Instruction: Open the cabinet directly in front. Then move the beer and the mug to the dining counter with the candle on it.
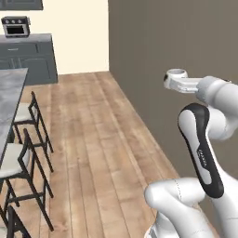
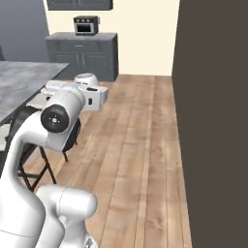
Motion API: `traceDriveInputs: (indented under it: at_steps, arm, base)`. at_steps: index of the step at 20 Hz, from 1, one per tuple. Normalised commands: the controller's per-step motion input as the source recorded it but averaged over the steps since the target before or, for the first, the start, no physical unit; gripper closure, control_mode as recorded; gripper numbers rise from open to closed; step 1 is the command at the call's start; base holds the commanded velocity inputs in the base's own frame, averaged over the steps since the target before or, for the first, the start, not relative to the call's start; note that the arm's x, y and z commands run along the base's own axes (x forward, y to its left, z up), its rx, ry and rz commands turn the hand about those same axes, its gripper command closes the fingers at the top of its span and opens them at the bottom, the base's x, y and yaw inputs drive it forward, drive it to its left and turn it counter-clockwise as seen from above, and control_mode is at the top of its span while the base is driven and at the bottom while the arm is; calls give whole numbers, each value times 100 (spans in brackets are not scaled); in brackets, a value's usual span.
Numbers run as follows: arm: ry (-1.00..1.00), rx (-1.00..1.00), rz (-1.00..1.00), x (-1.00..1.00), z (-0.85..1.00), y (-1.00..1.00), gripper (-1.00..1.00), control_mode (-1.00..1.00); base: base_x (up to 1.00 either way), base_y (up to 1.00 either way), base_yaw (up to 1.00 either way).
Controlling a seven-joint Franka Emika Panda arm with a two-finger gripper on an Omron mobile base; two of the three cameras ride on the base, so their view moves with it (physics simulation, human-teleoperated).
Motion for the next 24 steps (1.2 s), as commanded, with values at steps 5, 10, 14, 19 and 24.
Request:
traceDriveInputs:
  at_steps: [5, 10, 14, 19, 24]
  arm:
    - [0, 0, 0, 0, 0, 0, 100, 100]
    - [0, 0, 0, 0, 0, 0, 100, 100]
    - [0, 0, 0, 0, 0, 0, 100, 100]
    - [0, 0, 0, 0, 0, 0, 100, 100]
    - [0, 0, 0, 0, 0, 0, 100, 100]
  base:
    - [100, -1, 62]
    - [71, -4, 80]
    - [39, -5, 86]
    - [26, -7, 88]
    - [24, -9, 87]
